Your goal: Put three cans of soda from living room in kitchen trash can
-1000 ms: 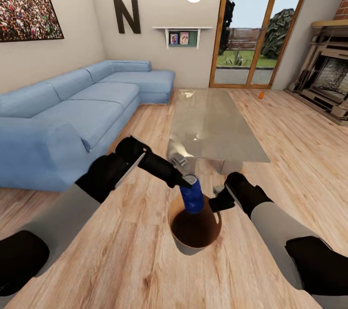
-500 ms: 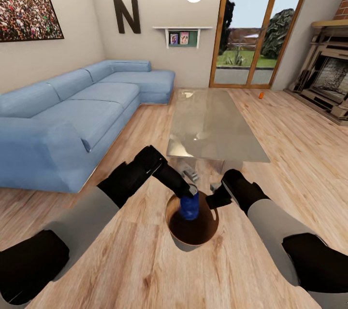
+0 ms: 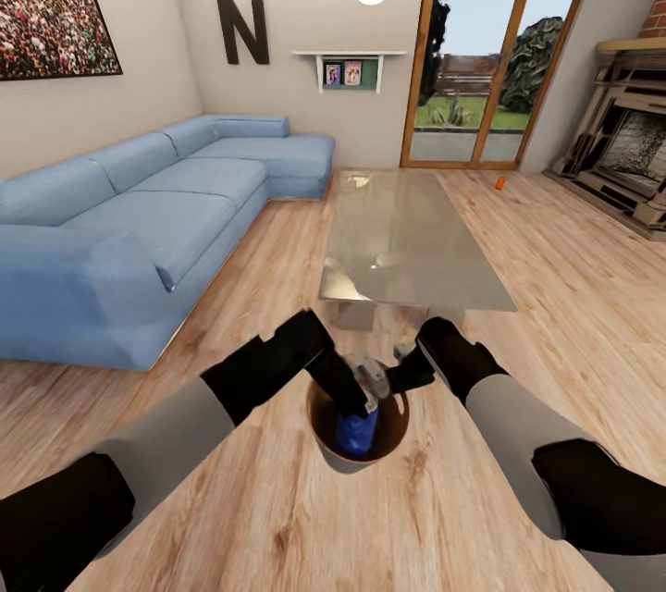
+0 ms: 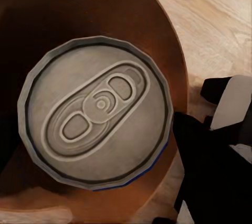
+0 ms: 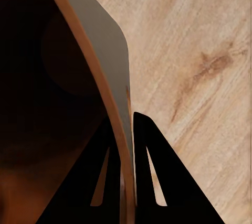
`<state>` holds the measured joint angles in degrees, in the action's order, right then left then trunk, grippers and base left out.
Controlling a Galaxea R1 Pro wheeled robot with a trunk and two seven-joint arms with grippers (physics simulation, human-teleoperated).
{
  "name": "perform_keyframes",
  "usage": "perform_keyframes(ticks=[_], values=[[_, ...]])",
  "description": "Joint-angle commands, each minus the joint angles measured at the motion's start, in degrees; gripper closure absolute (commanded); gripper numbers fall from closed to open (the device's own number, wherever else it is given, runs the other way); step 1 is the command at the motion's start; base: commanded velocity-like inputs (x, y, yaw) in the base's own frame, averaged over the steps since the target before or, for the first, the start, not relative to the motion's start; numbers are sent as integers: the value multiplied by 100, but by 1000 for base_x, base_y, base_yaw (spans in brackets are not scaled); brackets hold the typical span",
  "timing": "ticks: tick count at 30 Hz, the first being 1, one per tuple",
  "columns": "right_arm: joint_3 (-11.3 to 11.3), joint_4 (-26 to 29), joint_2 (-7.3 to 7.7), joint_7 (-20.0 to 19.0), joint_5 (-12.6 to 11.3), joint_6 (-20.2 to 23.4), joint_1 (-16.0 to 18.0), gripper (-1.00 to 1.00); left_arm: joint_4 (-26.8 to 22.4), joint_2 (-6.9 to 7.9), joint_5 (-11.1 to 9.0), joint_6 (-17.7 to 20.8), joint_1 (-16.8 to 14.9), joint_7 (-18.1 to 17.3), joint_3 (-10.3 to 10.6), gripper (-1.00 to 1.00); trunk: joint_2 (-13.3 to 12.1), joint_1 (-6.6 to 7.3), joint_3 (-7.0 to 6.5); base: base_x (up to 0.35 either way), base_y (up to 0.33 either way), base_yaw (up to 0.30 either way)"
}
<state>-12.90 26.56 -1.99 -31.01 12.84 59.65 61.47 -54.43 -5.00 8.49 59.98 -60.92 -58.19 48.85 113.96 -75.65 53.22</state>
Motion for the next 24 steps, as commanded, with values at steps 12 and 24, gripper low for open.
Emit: perform_keyframes(ticks=[12, 24], values=[[9, -2, -27, -37, -159, 35, 14, 100, 320, -2, -2, 2, 10, 1229, 220, 100, 0, 0, -1, 0, 0, 0], [-2, -3, -124, -37, -159, 35, 14, 100, 406, -23, -14, 2, 10, 1291, 222, 100, 0, 0, -1, 0, 0, 0]])
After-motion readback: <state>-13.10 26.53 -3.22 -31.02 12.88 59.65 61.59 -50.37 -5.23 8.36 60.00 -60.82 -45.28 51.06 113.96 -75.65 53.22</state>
